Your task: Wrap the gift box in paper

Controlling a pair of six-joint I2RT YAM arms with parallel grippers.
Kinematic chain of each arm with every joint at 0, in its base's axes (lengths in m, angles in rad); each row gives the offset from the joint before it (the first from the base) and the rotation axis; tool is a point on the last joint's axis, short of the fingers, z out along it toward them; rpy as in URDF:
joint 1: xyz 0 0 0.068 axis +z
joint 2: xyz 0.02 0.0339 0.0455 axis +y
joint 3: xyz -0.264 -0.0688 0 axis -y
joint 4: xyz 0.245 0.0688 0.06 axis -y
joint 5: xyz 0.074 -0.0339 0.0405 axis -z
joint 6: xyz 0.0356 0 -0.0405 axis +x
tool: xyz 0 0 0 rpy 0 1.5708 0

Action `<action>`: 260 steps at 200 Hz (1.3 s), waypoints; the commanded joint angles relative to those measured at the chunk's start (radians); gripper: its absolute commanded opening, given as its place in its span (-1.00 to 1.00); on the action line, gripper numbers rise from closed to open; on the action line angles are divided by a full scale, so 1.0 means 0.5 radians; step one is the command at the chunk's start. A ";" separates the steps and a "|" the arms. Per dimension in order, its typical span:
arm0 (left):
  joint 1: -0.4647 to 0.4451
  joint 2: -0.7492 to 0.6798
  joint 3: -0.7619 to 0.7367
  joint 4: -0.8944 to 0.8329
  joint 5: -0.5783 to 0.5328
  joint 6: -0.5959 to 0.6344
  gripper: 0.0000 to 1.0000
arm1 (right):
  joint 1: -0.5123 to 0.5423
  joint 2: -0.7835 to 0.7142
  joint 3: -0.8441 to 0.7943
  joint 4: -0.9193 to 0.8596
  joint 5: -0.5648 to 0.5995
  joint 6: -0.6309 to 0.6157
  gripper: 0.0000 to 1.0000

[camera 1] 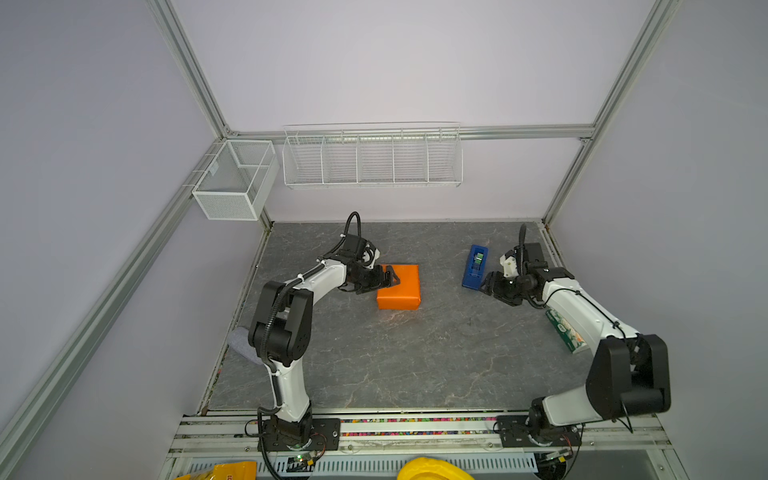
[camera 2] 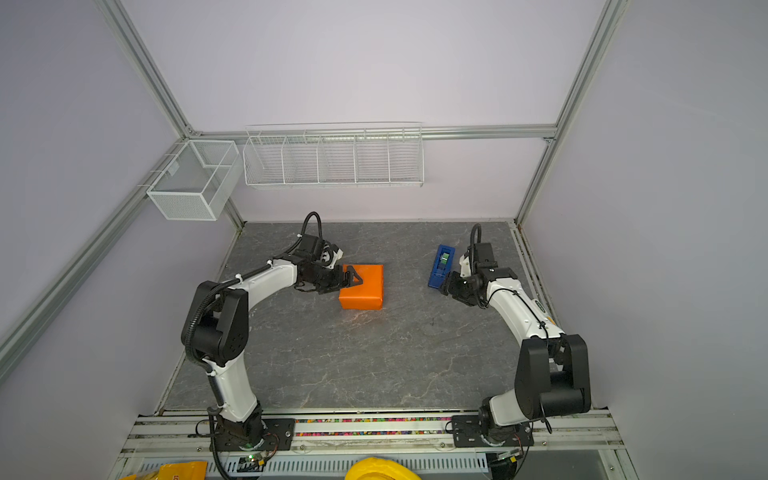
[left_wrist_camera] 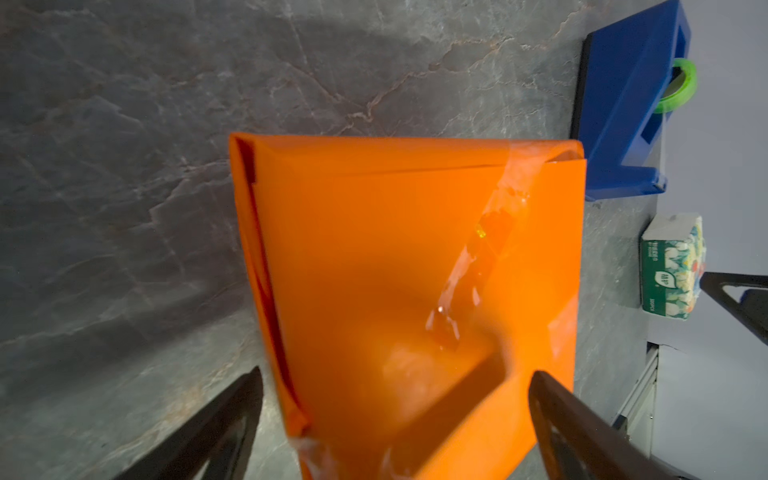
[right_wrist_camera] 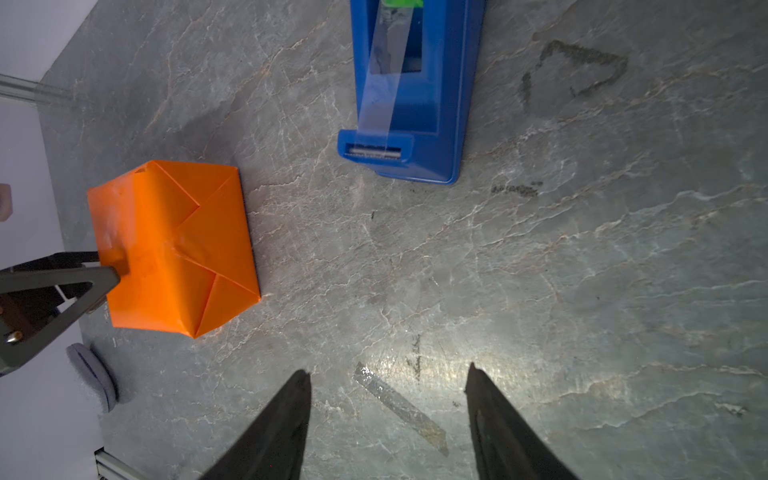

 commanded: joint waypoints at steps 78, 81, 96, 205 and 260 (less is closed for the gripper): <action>0.015 -0.152 -0.127 0.306 0.336 -0.153 0.95 | -0.162 -0.304 -0.338 0.282 0.310 -0.052 0.92; 0.017 -0.150 -0.130 0.310 0.335 -0.157 0.94 | -0.168 -0.308 -0.342 0.284 0.318 -0.057 0.92; 0.031 -0.169 -0.130 0.258 0.236 -0.146 0.92 | -0.192 -0.330 -0.342 0.291 0.381 -0.082 0.89; 0.294 -1.210 -1.137 0.510 -1.602 0.191 0.99 | -0.243 -0.271 -0.927 1.505 1.046 -0.579 0.78; 0.466 -1.570 -1.760 1.217 -1.886 0.368 0.99 | -0.177 -0.127 -1.180 2.366 0.978 -0.859 0.80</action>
